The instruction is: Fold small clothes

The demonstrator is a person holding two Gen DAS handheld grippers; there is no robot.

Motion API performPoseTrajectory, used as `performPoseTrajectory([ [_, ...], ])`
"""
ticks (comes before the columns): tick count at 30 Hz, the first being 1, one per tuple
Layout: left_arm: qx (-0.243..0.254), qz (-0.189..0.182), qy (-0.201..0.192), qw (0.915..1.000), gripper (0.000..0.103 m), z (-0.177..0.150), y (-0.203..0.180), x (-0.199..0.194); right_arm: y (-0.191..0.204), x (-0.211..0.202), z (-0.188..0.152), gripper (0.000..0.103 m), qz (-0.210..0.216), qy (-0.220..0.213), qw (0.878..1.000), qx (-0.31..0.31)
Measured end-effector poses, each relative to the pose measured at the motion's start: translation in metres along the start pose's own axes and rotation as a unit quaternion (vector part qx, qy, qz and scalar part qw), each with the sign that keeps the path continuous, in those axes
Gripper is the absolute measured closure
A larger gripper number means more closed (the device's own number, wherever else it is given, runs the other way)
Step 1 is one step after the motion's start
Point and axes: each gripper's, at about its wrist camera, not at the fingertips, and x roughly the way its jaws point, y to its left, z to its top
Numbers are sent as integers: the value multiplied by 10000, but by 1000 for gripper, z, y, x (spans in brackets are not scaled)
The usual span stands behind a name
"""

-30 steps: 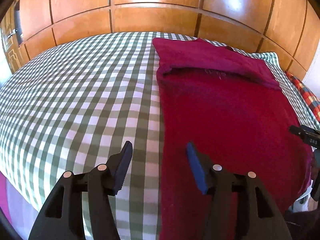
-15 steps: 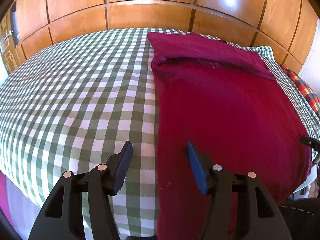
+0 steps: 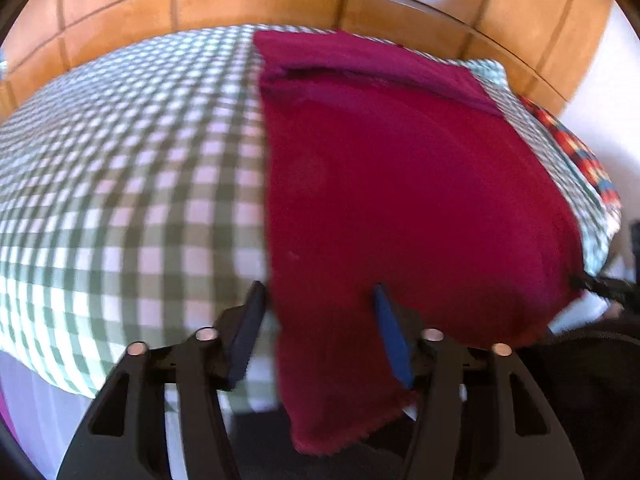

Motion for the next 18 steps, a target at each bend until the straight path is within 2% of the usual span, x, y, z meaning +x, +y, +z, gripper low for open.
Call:
performPoseTrajectory([
  [1, 71, -151, 74, 9998, 69, -2, -3, -1, 0, -1, 2, 80, 63, 25, 10000, -52],
  [2, 134, -263, 111, 9995, 72, -4, -4, -3, 3, -3, 4, 87, 174, 50, 9998, -111],
  [3, 146, -379, 121, 9991, 82, -5, -4, -4, 8, -5, 4, 88, 265, 48, 9995, -143],
  [4, 97, -493, 116, 9987, 85, -6, -2, -5, 12, -10, 6, 89, 438, 12, 9989, -194],
  [6, -149, -850, 46, 9963, 88, -5, 6, -11, 19, -20, 11, 90, 718, -105, 9970, -253],
  [9, -626, -1629, -223, 9844, 89, 4, 21, -26, 33, -37, 28, 90, 1247, -395, 9911, -242],
  [12, -802, -2093, -522, 9732, 89, 21, 26, -37, 45, -51, 50, 90, 1569, -684, 9847, -324],
  [15, -913, -2346, -796, 9645, 89, 40, 30, -45, 49, -60, 79, 90, 1805, -963, 9784, -284],
  [16, -1028, -2477, -898, 9592, 89, 51, 33, -44, 47, -61, 87, 90, 1857, -1015, 9771, -242],
  [18, -1156, -2541, -969, 9554, 89, 66, 39, -40, 45, -57, 112, 90, 1845, -1161, 9759, -126],
])
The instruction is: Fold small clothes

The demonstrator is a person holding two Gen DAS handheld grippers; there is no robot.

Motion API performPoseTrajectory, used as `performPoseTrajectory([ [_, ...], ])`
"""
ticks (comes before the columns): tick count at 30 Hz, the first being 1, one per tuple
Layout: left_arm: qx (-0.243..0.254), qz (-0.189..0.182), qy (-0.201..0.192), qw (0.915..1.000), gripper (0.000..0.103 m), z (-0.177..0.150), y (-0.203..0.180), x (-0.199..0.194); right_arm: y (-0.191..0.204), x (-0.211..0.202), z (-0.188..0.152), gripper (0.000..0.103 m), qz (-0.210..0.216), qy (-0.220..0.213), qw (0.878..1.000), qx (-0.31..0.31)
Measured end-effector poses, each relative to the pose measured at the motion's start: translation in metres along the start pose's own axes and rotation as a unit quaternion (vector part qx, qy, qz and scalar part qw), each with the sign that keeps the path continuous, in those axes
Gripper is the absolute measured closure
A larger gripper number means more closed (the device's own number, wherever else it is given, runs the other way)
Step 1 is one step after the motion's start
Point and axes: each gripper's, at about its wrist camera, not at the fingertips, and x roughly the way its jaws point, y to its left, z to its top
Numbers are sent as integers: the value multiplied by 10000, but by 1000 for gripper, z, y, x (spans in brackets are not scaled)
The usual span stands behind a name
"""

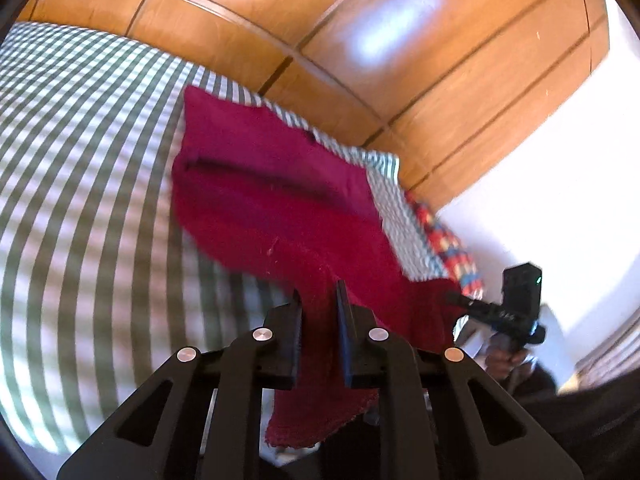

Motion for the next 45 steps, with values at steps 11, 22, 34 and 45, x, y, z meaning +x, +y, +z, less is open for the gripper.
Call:
performPoseTrajectory([
  [11, -1384, 1003, -434, 9843, 41, 115, 67, 54, -47, 48, 99, 27, -561, -420, 9963, 493],
  [22, -253, 1016, 113, 9944, 37, 45, 72, 60, -84, 31, 25, 18, -1216, -118, 9915, 444],
  [34, 503, 1267, 611, 9888, 85, 25, 56, 75, -70, 43, 0, 79, -1387, 320, 9898, 36],
  [45, 453, 839, 888, 9915, 81, -53, 31, 10, -56, -17, -67, 51, -1243, 845, 9884, -235],
])
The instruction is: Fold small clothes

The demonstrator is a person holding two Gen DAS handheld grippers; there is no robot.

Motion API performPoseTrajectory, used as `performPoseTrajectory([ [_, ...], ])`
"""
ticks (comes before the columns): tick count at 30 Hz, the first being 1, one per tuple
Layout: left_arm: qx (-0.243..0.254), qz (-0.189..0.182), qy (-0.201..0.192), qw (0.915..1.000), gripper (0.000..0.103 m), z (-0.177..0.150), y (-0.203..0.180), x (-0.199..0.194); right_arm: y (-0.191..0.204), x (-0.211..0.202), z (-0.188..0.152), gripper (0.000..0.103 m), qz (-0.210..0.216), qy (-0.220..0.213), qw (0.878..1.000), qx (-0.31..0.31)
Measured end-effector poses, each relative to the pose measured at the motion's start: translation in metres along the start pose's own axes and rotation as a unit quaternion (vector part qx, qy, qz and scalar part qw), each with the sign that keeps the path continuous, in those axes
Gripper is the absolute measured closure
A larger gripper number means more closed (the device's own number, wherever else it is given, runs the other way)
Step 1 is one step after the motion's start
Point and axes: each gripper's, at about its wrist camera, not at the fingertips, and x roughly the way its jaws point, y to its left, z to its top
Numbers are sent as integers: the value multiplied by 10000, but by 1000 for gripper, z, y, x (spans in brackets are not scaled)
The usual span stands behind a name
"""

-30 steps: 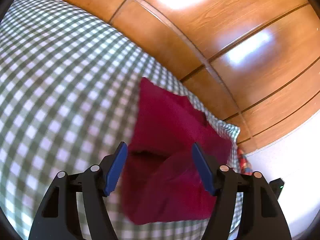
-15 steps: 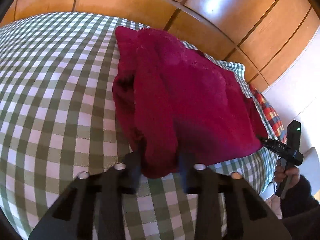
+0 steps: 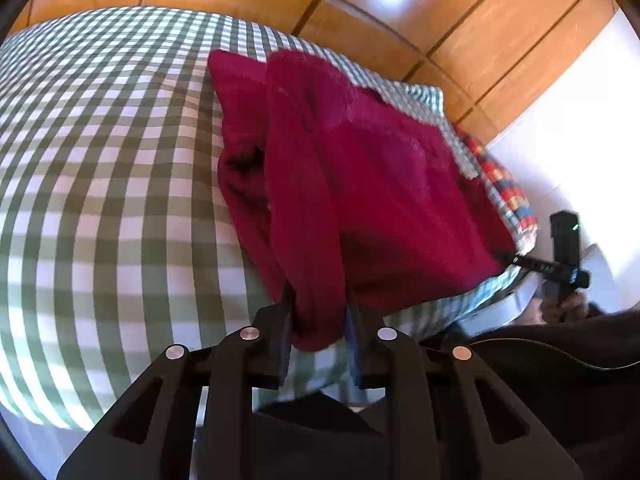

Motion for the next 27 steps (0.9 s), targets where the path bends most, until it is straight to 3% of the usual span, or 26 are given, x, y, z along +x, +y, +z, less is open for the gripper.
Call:
performPoseTrajectory([
  [1, -101, -105, -112, 9998, 75, 3, 3, -4, -4, -6, 4, 42, -29, -199, 9997, 118],
  [4, -326, -231, -466, 9981, 67, 24, 6, -7, -13, -8, 28, 42, -150, -550, 9979, 300],
  [7, -147, -104, -641, 9978, 67, 49, -2, 5, -20, 2, 54, 46, -386, -723, 9958, 409],
  [9, -160, -118, -611, 9979, 67, 63, -3, 22, -24, 11, 65, 59, -449, -704, 9953, 488],
  [11, -187, -190, -522, 9983, 67, 70, -3, 34, -23, 21, 71, 87, -497, -581, 9963, 386],
  [12, -138, -236, -492, 9984, 71, 71, -5, 38, -19, 20, 71, 94, -576, -573, 9964, 251],
  [13, -100, -249, -511, 9983, 90, 74, -9, 41, -14, 17, 69, 95, -700, -631, 9955, 132],
  [14, -37, -322, -582, 9978, 96, 75, -12, 38, -8, 14, 69, 95, -793, -724, 9942, -14],
  [20, 17, -562, -1177, 9915, 97, 80, -16, -6, 21, -34, 68, 96, -726, -1259, 9879, -540],
  [23, 56, -541, -1360, 9892, 97, 95, -14, -18, 28, -40, 96, 96, -627, -1508, 9849, -574],
  [27, -7, -217, -1446, 9893, 97, 136, -4, -10, 24, -24, 145, 96, -738, -1657, 9821, -508],
])
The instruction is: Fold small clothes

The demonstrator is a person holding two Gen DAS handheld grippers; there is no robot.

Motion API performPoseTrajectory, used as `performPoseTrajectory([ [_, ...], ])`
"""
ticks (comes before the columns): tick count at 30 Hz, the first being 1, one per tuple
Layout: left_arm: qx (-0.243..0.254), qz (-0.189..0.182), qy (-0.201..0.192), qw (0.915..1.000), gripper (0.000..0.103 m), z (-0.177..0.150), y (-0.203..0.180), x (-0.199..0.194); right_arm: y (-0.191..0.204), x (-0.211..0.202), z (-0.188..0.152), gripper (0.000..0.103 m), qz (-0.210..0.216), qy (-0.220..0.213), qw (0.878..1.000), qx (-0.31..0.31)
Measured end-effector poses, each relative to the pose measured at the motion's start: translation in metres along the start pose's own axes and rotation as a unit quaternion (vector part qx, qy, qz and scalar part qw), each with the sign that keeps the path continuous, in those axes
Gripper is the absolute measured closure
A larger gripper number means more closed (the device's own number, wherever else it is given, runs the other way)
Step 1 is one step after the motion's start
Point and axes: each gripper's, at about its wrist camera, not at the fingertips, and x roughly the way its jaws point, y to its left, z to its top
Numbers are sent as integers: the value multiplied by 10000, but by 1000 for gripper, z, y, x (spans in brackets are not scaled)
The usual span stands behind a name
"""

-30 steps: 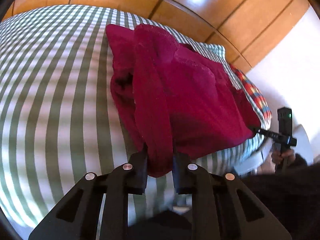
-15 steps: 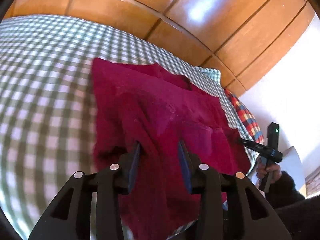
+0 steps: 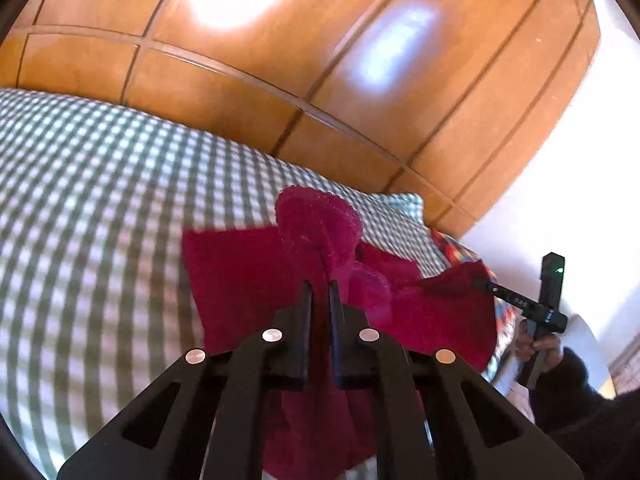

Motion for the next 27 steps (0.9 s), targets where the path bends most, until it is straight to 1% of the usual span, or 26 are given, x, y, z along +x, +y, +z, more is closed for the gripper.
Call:
performPoseTrajectory([
  [1, 1, 67, 20, 10000, 97, 8, 3, 6, -4, 15, 14, 96, -113, -12, 9999, 39],
  [3, -34, 339, 93, 9994, 97, 29, 15, 28, -15, 45, 36, 96, -217, 59, 9996, 191],
  [6, -188, 606, 233, 9977, 97, 50, 34, 56, -32, 87, 55, 96, -367, 273, 9981, 417],
  [8, -272, 843, 403, 9953, 97, 60, 48, 81, -38, 111, 58, 96, -450, 448, 9969, 460],
  [9, -273, 920, 489, 9942, 97, 62, 52, 90, -39, 127, 57, 96, -588, 572, 9958, 397],
  [11, -313, 1145, 773, 9899, 97, 59, 63, 113, -41, 148, 51, 96, -662, 825, 9937, 378],
  [12, -333, 1207, 878, 9882, 97, 57, 66, 120, -43, 159, 45, 96, -699, 979, 9921, 354],
  [13, -403, 1224, 994, 9867, 96, 53, 70, 125, -45, 163, 40, 94, -739, 1024, 9914, 347],
  [14, -518, 1258, 996, 9857, 93, 51, 74, 126, -47, 164, 36, 91, -720, 1034, 9913, 384],
  [15, -687, 1204, 959, 9857, 86, 49, 78, 122, -50, 159, 33, 90, -643, 978, 9921, 452],
  [16, -801, 1115, 907, 9864, 83, 46, 80, 117, -51, 154, 32, 82, -583, 931, 9928, 478],
  [17, -885, 1046, 820, 9872, 83, 44, 82, 107, -53, 144, 29, 62, -497, 839, 9939, 514],
  [18, -866, 1025, 756, 9881, 83, 40, 81, 96, -55, 132, 25, 53, -417, 729, 9950, 538],
  [19, -812, 1007, 735, 9889, 83, 36, 77, 87, -57, 121, 19, 49, -345, 661, 9958, 537],
  [21, -593, 867, 715, 9919, 83, 20, 67, 60, -58, 103, 8, 49, -193, 615, 9964, 548],
  [22, -501, 798, 714, 9930, 83, 14, 64, 50, -61, 88, -4, 48, -68, 597, 9964, 590],
  [24, -243, 671, 748, 9946, 83, -8, 53, 26, -64, 71, -17, 48, 76, 613, 9960, 644],
  [25, -153, 616, 784, 9949, 83, -17, 48, 18, -67, 59, -31, 48, 189, 647, 9953, 699],
  [26, -56, 523, 805, 9954, 80, -29, 41, 6, -67, 52, -39, 48, 256, 671, 9948, 727],
  [27, -8, 432, 808, 9958, 63, -38, 36, 0, -68, 45, -49, 48, 340, 704, 9941, 758],
])
